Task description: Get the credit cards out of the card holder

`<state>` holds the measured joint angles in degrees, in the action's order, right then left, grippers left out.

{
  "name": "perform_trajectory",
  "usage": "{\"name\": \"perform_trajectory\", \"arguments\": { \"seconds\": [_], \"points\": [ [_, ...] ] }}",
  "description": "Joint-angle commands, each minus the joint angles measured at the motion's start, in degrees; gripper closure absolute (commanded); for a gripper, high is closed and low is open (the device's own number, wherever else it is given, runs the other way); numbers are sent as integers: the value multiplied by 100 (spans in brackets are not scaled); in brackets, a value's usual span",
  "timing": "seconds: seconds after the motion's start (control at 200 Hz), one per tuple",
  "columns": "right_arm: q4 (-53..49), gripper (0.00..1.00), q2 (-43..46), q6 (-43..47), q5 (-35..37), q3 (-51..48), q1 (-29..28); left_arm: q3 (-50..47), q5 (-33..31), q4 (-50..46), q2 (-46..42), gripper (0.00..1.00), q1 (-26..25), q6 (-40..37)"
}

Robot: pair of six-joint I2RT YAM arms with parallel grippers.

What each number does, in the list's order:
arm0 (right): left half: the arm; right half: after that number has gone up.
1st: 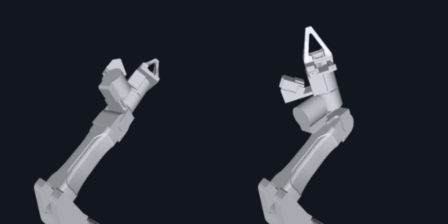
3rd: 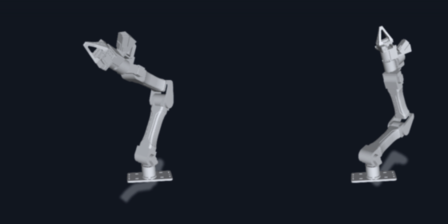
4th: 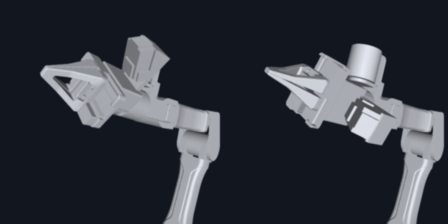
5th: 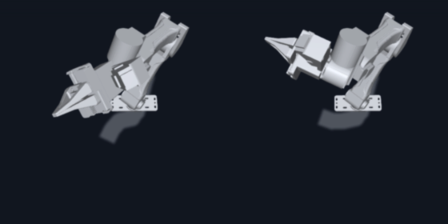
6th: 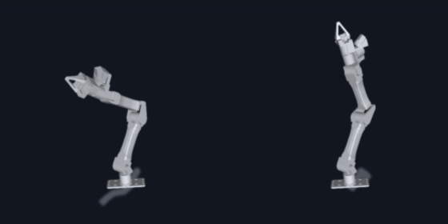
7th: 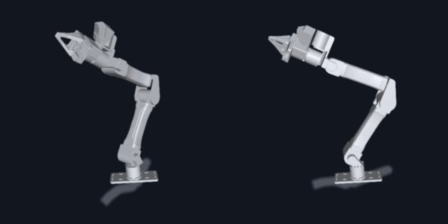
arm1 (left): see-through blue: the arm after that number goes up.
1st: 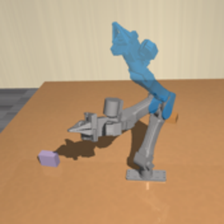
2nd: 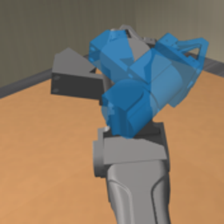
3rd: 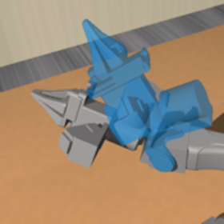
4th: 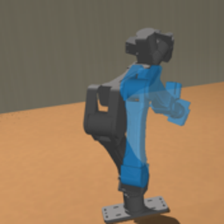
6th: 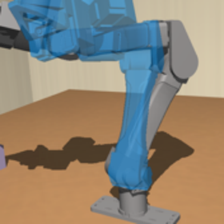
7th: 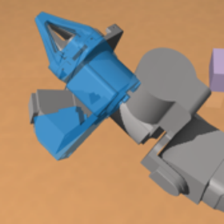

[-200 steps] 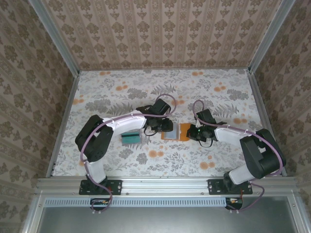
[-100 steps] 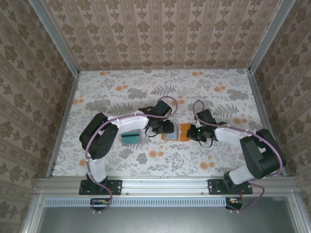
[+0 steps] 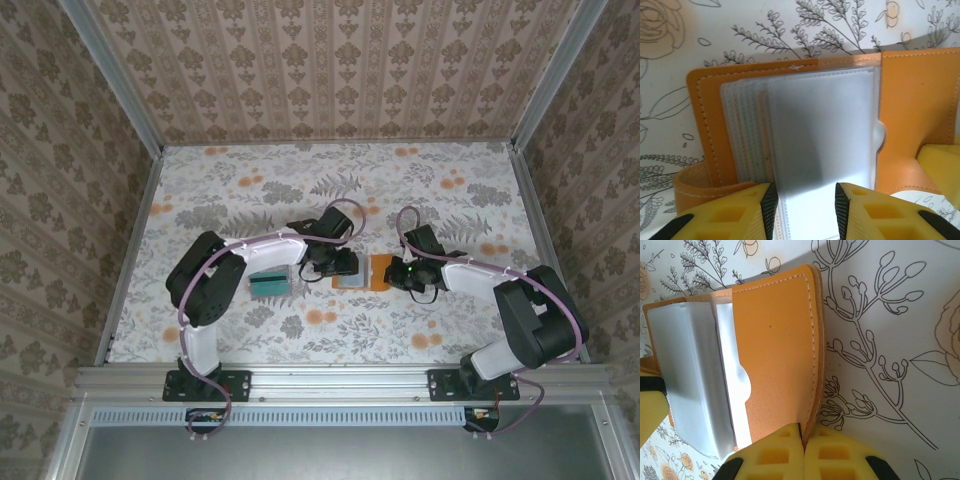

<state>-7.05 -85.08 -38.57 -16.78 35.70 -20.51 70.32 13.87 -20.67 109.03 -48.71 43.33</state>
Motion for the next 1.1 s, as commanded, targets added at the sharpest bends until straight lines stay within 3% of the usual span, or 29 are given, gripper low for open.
{"name": "perform_trajectory", "arguments": {
  "seconds": [0.0,0.395,0.51,0.79,1.095],
  "points": [
    [-333,100,70,73,34,24,-10,61,281,92,141,58,-33,-92],
    [-320,100,61,69,24,7,-8,128,661,473,92,51,-82,-206],
    [-332,100,87,77,44,12,-5,204,661,417,84,41,-94,-243],
    [-394,97,186,60,105,47,42,574,1044,537,179,54,-171,-447],
    [-647,78,501,86,171,173,253,803,1405,633,426,55,-207,-497]
  ]
}}
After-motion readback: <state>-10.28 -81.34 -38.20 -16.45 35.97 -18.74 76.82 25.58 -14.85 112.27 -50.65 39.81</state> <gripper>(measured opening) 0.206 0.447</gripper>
